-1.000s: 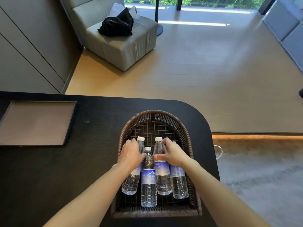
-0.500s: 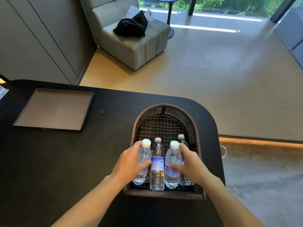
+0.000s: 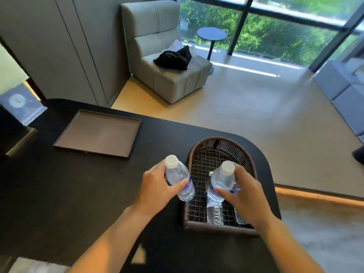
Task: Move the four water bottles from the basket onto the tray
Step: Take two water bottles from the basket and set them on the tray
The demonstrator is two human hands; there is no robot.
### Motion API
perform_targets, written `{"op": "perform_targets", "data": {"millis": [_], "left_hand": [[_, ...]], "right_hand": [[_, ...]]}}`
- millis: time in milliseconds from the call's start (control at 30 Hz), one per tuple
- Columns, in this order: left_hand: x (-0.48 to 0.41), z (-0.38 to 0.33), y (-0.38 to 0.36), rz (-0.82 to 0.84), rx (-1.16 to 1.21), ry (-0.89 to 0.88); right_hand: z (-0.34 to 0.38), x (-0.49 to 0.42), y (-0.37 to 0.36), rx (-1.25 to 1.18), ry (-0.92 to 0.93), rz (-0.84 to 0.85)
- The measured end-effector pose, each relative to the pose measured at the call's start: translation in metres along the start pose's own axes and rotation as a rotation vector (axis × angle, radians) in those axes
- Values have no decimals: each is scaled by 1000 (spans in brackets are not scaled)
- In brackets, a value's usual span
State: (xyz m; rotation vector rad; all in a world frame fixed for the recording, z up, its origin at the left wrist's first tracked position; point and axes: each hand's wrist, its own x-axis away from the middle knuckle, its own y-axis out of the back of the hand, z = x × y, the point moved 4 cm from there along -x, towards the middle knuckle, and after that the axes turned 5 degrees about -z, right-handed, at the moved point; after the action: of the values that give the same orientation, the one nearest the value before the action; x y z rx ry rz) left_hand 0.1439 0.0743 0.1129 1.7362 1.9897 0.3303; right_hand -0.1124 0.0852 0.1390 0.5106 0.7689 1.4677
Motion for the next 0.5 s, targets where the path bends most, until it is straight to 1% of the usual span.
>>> {"op": "perform_targets", "data": {"millis": [133, 233, 300, 367, 500], "left_hand": [[12, 15, 82, -32, -25, -25], [21, 37, 145, -56, 23, -34], [27, 56, 184, -74, 14, -38], [30, 75, 220, -83, -46, -14], [30, 100, 284, -103, -116, -25]], "right_hand": [[78, 11, -30, -28, 23, -71], [133, 21, -63, -87, 78, -110], [166, 25, -90, -129, 103, -115], [196, 26, -118, -162, 117, -109], [250, 15, -169, -175, 158, -62]]}}
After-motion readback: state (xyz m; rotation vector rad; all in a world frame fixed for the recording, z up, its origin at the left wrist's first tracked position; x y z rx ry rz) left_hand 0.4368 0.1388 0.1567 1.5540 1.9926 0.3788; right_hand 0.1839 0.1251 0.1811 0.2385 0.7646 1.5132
